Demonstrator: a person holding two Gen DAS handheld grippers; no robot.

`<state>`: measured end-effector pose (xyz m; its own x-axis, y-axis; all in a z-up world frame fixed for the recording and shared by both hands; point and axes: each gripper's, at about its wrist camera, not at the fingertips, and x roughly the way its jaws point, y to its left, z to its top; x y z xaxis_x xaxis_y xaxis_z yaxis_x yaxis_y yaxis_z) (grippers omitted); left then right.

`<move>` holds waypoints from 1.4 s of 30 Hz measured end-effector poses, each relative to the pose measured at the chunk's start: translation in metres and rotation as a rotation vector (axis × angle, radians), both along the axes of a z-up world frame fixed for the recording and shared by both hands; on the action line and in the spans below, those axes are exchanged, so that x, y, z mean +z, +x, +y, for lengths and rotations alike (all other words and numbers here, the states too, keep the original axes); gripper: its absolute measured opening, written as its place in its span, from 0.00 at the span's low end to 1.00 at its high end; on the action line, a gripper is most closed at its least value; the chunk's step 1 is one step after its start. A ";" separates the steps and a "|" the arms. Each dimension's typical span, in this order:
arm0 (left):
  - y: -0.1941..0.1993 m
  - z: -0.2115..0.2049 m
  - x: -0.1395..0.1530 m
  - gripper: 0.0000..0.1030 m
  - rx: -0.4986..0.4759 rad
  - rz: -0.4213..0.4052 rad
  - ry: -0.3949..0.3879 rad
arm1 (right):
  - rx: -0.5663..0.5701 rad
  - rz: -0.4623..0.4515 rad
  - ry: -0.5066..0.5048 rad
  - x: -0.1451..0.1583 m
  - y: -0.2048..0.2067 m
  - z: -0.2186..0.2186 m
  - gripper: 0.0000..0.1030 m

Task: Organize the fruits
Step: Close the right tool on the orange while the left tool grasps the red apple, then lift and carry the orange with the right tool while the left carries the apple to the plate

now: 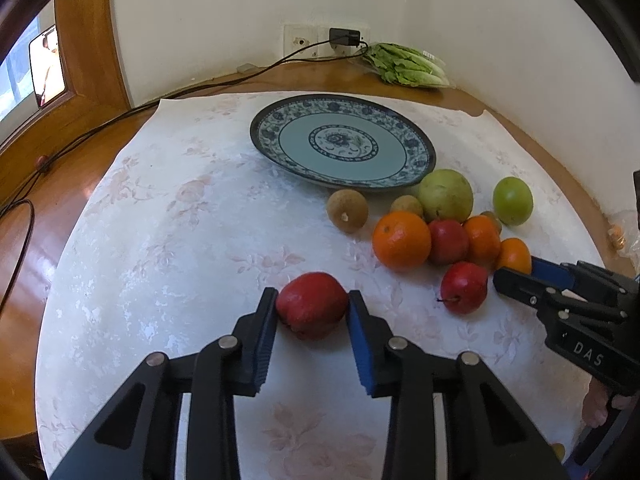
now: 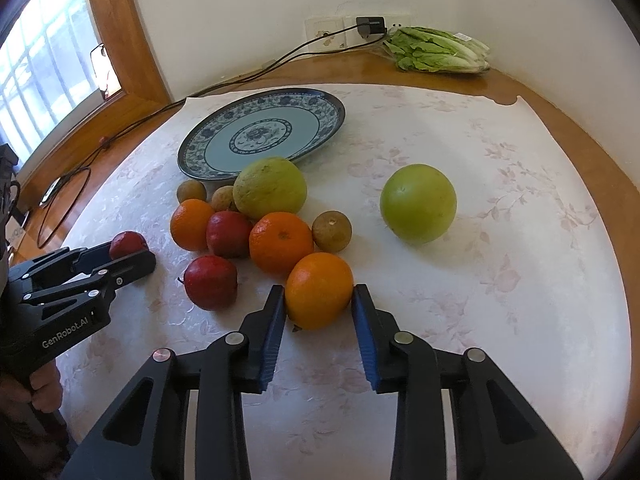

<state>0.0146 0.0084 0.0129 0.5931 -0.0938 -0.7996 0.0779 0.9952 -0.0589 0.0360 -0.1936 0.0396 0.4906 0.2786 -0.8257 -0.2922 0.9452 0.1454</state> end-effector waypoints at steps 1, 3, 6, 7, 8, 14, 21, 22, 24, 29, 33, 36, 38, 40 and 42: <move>0.000 0.000 0.000 0.35 0.000 0.001 -0.001 | -0.001 -0.001 0.000 0.000 0.000 0.000 0.34; 0.000 0.000 0.000 0.35 0.001 0.004 -0.006 | -0.002 -0.001 0.002 0.000 0.000 0.000 0.33; 0.000 0.000 0.001 0.34 -0.001 0.008 -0.011 | -0.002 0.003 0.007 0.000 -0.001 -0.001 0.33; 0.000 0.000 0.001 0.34 -0.003 0.011 -0.014 | -0.002 0.005 0.010 0.000 -0.001 -0.002 0.33; 0.000 0.001 0.001 0.34 -0.004 0.012 -0.016 | -0.003 0.006 0.011 0.000 -0.002 -0.002 0.33; -0.004 -0.001 0.002 0.34 -0.009 0.019 -0.032 | -0.009 0.012 0.021 0.001 -0.005 -0.005 0.33; -0.009 -0.001 0.008 0.34 -0.011 0.008 -0.035 | -0.007 0.006 0.027 0.006 -0.010 -0.007 0.33; -0.009 -0.001 0.009 0.34 -0.011 0.007 -0.035 | -0.007 0.003 0.028 0.007 -0.010 -0.006 0.33; -0.011 0.000 0.010 0.34 -0.012 0.006 -0.036 | -0.004 -0.001 0.029 0.009 -0.011 -0.006 0.33; -0.012 -0.002 0.015 0.34 -0.015 0.002 -0.038 | 0.001 -0.013 0.032 0.012 -0.014 -0.007 0.33; -0.011 -0.002 0.017 0.34 -0.020 0.010 -0.047 | 0.004 -0.019 0.037 0.014 -0.014 -0.007 0.33; -0.011 -0.001 0.018 0.34 -0.021 0.016 -0.053 | 0.007 -0.023 0.039 0.016 -0.015 -0.007 0.33; -0.010 -0.001 0.019 0.34 -0.022 0.022 -0.058 | 0.010 -0.026 0.039 0.017 -0.015 -0.007 0.33; -0.009 0.000 0.020 0.34 -0.023 0.026 -0.062 | 0.013 -0.028 0.041 0.018 -0.015 -0.008 0.33; -0.009 0.000 0.022 0.34 -0.024 0.027 -0.062 | 0.016 -0.031 0.043 0.020 -0.016 -0.008 0.33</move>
<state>0.0061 0.0081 0.0346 0.5686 -0.1576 -0.8073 0.0990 0.9874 -0.1231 0.0200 -0.2013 0.0591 0.5112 0.3214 -0.7971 -0.3125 0.9335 0.1759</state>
